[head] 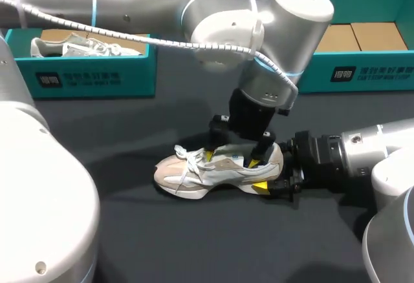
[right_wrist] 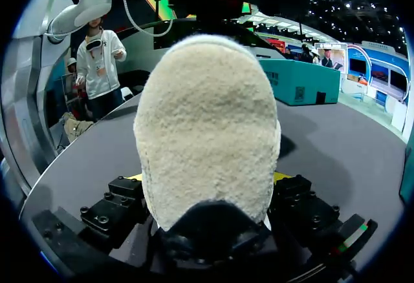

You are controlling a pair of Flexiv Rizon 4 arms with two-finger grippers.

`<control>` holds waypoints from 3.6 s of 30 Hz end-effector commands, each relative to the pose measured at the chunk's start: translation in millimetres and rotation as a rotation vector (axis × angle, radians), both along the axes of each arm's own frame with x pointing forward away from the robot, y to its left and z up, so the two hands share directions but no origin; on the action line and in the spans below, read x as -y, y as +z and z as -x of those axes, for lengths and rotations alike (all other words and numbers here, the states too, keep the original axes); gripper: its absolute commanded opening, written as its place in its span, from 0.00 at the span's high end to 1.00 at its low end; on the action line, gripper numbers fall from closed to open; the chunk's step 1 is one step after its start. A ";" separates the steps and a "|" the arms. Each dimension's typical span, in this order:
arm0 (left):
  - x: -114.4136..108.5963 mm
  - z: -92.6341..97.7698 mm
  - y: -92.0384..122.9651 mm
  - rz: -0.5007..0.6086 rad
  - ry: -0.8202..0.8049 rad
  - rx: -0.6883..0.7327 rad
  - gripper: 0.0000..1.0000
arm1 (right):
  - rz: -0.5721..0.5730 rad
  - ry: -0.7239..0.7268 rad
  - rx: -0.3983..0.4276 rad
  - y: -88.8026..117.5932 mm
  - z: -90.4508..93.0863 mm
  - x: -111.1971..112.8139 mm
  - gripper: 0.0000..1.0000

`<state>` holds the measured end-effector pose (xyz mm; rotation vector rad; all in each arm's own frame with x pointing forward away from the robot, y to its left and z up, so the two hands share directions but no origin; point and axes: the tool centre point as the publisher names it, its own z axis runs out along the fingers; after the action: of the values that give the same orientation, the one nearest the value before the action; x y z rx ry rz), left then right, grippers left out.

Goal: Take the shoe out of the shoebox, open the shoe tongue, remove and reinsert the insole, then place the shoe into the shoebox

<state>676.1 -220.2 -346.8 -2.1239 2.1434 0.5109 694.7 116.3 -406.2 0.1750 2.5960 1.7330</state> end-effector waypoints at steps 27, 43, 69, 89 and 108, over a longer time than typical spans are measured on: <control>-23.7 -2.2 29.3 0.008 -0.016 -0.069 0.52 | 0.004 -0.001 0.000 0.6 -0.3 -1.1 1.00; -33.7 8.1 45.8 0.063 -0.047 -0.021 1.00 | 0.004 -0.001 0.000 0.6 -0.3 -1.1 1.00; -114.1 30.2 46.3 0.374 0.285 0.139 1.00 | 0.004 -0.001 0.000 0.6 -0.3 -1.1 1.00; -155.1 19.8 10.9 0.282 0.360 0.105 0.58 | 0.004 -0.001 0.000 0.6 -0.3 -1.1 1.00; -140.3 7.9 109.9 0.479 0.085 0.201 0.33 | 0.004 -0.001 0.000 0.6 -0.3 -1.1 1.00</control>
<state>678.1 -91.5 -273.6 -2.4283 2.1784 -0.1090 694.7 116.9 -406.0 0.1754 2.5959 1.7324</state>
